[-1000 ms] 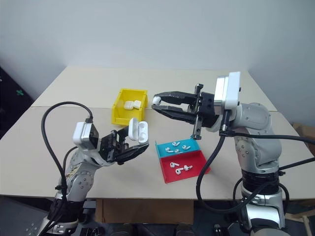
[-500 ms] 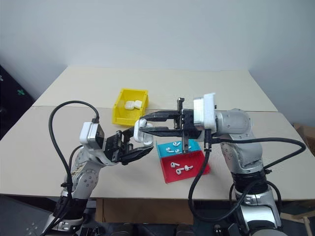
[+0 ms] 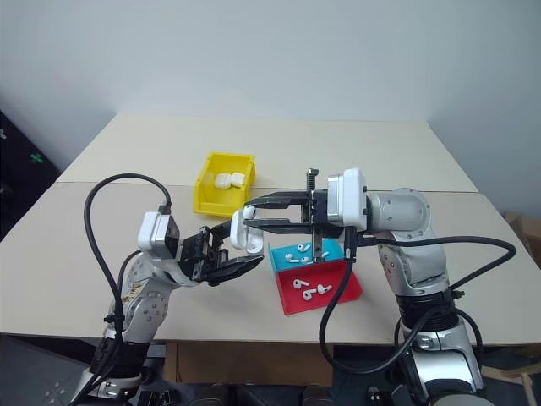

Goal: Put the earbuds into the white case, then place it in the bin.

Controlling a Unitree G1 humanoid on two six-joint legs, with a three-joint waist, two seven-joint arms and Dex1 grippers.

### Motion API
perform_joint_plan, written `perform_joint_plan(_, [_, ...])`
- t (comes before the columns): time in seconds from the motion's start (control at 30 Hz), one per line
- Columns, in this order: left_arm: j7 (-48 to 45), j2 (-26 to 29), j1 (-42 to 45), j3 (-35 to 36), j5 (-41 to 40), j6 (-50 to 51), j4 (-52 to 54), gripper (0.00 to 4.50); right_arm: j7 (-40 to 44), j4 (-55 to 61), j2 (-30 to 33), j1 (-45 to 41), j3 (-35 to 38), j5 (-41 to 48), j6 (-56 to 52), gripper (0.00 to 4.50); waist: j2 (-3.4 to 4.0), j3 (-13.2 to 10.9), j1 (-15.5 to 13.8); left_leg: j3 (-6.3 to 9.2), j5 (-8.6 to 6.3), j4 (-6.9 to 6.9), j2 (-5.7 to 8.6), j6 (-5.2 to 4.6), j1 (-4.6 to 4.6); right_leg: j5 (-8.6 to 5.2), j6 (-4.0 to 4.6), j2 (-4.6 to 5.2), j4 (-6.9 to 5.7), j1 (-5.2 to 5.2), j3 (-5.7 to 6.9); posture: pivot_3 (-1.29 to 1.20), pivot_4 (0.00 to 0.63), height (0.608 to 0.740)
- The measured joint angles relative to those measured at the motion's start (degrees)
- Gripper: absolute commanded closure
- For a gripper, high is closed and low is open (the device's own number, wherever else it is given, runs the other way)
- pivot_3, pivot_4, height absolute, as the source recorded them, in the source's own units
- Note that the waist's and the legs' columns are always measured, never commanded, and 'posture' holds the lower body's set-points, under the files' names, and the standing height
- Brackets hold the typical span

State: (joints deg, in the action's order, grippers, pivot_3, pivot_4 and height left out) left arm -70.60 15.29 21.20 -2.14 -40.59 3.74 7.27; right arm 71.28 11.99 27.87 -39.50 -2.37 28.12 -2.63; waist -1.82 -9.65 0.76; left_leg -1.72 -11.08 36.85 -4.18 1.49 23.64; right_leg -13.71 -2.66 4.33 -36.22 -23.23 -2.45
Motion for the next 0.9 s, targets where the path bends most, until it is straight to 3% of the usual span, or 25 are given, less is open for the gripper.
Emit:
perform_joint_plan(0.37, [-0.2, -0.5, 0.0, 0.0, 1.3, -0.1, -1.2, 1.72, 1.1, -1.2, 0.8, 0.8, -1.1, -2.1, 3.8, 3.85, 0.0, 0.0, 0.0, 0.0, 0.0, 0.0, 0.0, 0.0, 0.0, 0.0, 0.0, 0.0, 0.0, 0.0, 0.0, 0.0, 0.15, 0.74])
perform_joint_plan(0.4, [-0.3, -0.5, 0.0, 0.0, 1.4, -0.1, -1.4, 1.72, 1.3, -1.3, 1.0, 0.9, -1.2, -2.1, 3.8, 3.13, 0.0, 0.0, 0.0, 0.0, 0.0, 0.0, 0.0, 0.0, 0.0, 0.0, 0.0, 0.0, 0.0, 0.0, 0.0, 0.0, 0.15, 0.74])
perform_joint_plan(0.57, [-0.5, -0.7, -0.4, -0.1, 2.4, -0.1, -1.5, 1.72, 1.4, -1.4, 1.3, 1.4, -1.4, -2.2, 5.2, 1.58, 0.0, 0.0, 0.0, 0.0, 0.0, 0.0, 0.0, 0.0, 0.0, 0.0, 0.0, 0.0, 0.01, 0.0, 0.0, 0.0, 0.15, 0.74])
perform_joint_plan(0.9, [-0.4, 0.4, -1.4, 0.3, 2.9, 0.1, -1.3, 1.72, 2.3, -1.4, 4.0, 1.8, -1.5, -2.0, 4.4, 1.58, 0.0, 0.0, 0.1, 0.0, 0.0, 0.0, 0.0, 0.0, 0.01, 0.0, 0.0, 0.0, 0.02, -0.01, 0.0, 0.0, 0.15, 0.74])
